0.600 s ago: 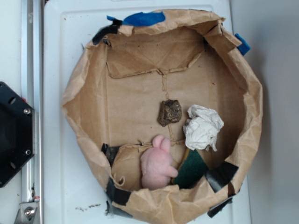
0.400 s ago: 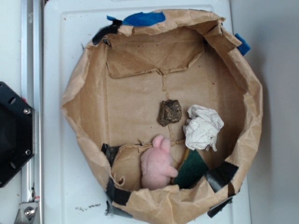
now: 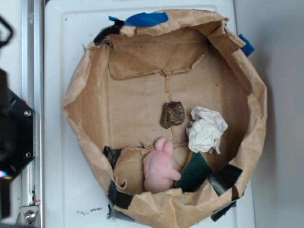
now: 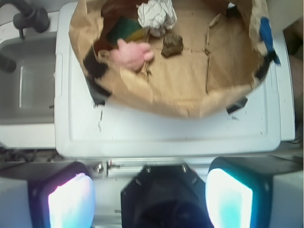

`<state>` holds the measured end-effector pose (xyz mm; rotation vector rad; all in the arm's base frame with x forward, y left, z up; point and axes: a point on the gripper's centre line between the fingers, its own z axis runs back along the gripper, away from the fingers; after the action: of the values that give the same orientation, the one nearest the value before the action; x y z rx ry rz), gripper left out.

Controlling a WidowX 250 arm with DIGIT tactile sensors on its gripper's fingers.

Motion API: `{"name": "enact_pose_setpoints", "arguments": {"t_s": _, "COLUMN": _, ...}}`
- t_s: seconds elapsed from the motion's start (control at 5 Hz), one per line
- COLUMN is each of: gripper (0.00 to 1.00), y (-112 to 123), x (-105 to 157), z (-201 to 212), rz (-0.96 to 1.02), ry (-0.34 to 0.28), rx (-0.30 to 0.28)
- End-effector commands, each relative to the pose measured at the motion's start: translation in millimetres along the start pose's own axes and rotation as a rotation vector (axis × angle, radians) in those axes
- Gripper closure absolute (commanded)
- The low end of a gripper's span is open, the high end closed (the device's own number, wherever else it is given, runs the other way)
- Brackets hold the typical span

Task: Grab the green sponge.

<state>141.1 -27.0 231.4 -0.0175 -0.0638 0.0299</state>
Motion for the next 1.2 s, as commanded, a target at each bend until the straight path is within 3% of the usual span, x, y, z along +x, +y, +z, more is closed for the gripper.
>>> {"name": "enact_pose_setpoints", "arguments": {"t_s": 0.0, "gripper": 0.00, "y": -12, "x": 54, "z": -3, "rz": -0.013, "ry": -0.075, "rx": 0.030}}
{"name": "enact_pose_setpoints", "arguments": {"t_s": 0.4, "gripper": 0.00, "y": 8, "x": 92, "z": -19, "rz": 0.079, "ry": -0.072, "rx": 0.020}}
{"name": "enact_pose_setpoints", "arguments": {"t_s": 0.6, "gripper": 0.00, "y": 11, "x": 96, "z": -30, "rz": 0.262, "ry": -0.186, "rx": 0.048}}
{"name": "enact_pose_setpoints", "arguments": {"t_s": 1.0, "gripper": 0.00, "y": 11, "x": 96, "z": -30, "rz": 0.262, "ry": -0.186, "rx": 0.048}}
